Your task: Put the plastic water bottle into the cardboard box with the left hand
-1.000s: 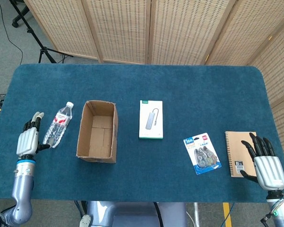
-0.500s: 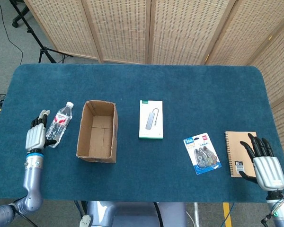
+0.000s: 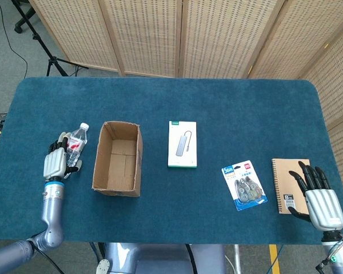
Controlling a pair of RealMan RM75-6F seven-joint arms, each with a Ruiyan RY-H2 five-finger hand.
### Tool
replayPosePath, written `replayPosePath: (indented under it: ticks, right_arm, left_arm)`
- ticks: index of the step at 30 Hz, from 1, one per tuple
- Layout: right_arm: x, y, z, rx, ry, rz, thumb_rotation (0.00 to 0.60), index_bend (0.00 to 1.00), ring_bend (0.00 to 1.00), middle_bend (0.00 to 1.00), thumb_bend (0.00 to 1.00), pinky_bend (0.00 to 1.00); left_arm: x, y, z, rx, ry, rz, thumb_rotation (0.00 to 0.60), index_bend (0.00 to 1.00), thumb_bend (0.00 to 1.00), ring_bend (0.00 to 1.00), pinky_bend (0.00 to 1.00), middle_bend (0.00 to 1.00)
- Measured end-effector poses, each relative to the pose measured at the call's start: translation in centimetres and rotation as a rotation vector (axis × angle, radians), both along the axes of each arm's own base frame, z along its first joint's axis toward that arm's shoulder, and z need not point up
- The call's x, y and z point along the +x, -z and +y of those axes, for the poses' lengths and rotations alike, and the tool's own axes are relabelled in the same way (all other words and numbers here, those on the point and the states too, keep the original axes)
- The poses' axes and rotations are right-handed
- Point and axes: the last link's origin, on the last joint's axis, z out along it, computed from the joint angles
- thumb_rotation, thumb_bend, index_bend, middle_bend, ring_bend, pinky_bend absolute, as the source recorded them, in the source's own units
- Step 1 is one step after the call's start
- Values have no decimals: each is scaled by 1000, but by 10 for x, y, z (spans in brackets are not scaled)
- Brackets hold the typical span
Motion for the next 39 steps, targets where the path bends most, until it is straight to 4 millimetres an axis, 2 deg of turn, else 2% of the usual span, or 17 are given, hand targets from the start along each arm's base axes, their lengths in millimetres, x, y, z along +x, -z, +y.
replayPosePath:
  ticks: [11, 13, 14, 17, 20, 26, 30, 33, 39]
  right_arm:
    - [1, -1, 0, -3, -15, -14, 600, 147, 0, 0, 143, 0]
    - [1, -1, 0, -3, -17, -13, 600, 147, 0, 0, 143, 0]
    - [1, -1, 0, -2, -18, -13, 600, 147, 0, 0, 142, 0]
    - [1, 0, 0, -2, -20, -14, 600, 147, 0, 0, 142, 0]
    - [1, -1, 0, -6, -22, -22, 600, 147, 0, 0, 143, 0]
    - [1, -2, 1, -12, -29, -31, 600, 147, 0, 0, 142, 0]
    - [1, -2, 1, -13, -32, -32, 600, 147, 0, 0, 144, 0]
    - [1, -2, 1, -13, -34, -32, 600, 147, 0, 0, 143, 0]
    - [1, -1, 0, -13, -33, -32, 600, 147, 0, 0, 143, 0]
  left_arm:
    - [-9, 8, -5, -8, -53, 43, 600, 103, 334, 0, 55, 0]
    - [-11, 10, -6, -10, -61, 52, 600, 128, 363, 0, 98, 0]
    - [-11, 10, -6, -12, -63, 55, 600, 154, 420, 1, 130, 6]
    - [-13, 12, -7, -9, -68, 70, 600, 262, 636, 55, 229, 85]
    - [-14, 14, -6, 7, -75, 88, 600, 350, 713, 140, 298, 167]
    - [-17, 19, -5, 22, -87, 119, 600, 535, 777, 260, 426, 329]
    - [-17, 17, -4, 38, -81, 125, 600, 643, 810, 327, 449, 415]
    - [-15, 14, -3, 58, -69, 124, 600, 684, 817, 356, 454, 451]
    - [-8, 2, 0, 101, -36, 118, 600, 694, 818, 361, 454, 458]
